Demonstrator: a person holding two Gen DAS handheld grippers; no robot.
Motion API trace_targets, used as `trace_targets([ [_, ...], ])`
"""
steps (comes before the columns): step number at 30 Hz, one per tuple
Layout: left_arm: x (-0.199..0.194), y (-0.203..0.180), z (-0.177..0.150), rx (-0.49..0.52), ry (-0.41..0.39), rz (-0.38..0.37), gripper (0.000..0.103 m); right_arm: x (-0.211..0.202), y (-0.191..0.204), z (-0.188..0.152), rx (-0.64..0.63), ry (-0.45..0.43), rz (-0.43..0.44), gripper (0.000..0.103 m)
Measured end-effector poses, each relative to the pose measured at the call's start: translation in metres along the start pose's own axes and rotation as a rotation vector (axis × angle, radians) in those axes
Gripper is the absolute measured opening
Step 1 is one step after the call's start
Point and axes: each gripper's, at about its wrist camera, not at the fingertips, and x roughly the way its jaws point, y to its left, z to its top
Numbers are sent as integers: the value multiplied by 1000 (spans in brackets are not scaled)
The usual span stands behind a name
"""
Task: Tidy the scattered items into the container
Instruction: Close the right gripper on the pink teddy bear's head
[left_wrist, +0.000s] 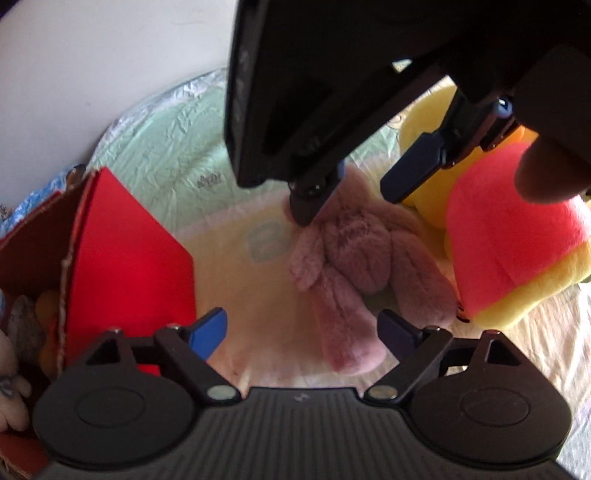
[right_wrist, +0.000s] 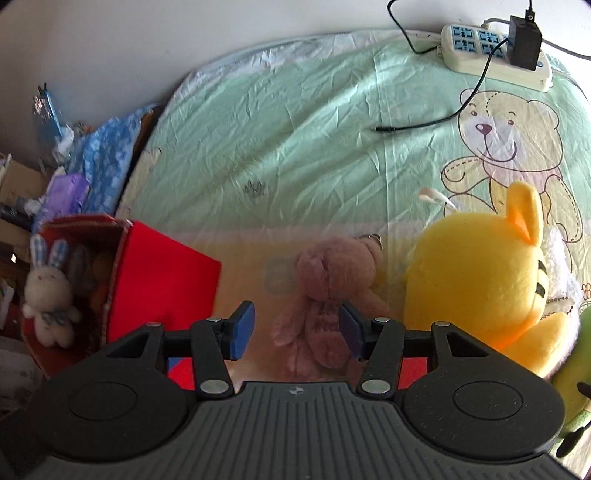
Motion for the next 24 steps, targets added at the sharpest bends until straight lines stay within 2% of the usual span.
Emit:
trace_targets([
  [6, 25, -6, -5, 1, 37, -7, 79, 20, -15, 0, -58, 40, -54, 56],
  [11, 33, 5, -2, -69, 48, -53, 78, 34, -2, -10, -181, 30, -84, 72],
  [13, 34, 8, -1, -90, 42, -68, 76, 36, -1, -11, -172, 2, -68, 77],
  [15, 34, 9, -2, -103, 29, -78, 72, 36, -1, -10, -174, -12, -43, 74],
  [16, 34, 9, -3, -108, 22, -84, 70, 35, 0, -9, -180, -15, -30, 67],
  [17, 34, 9, -3, -107, 18, -97, 60, 35, -2, -9, -179, -18, -21, 52],
  [18, 33, 9, -3, -107, 15, -111, 54, 35, -6, -7, -165, -17, -8, 43],
  [19, 33, 8, -3, -104, 11, -121, 50, 35, -10, -6, -149, -16, 6, 40],
  [21, 32, 4, -3, -80, 3, -104, 50, 33, -21, -5, -118, -17, 37, 34],
  [22, 32, 4, -3, -76, 2, -105, 47, 33, -25, -6, -105, -19, 55, 28],
  [23, 32, 3, -4, -72, 0, -106, 45, 33, -29, -7, -93, -21, 76, 17],
  [24, 32, 3, -4, -69, -1, -107, 42, 33, -33, -10, -72, -14, 104, 14],
])
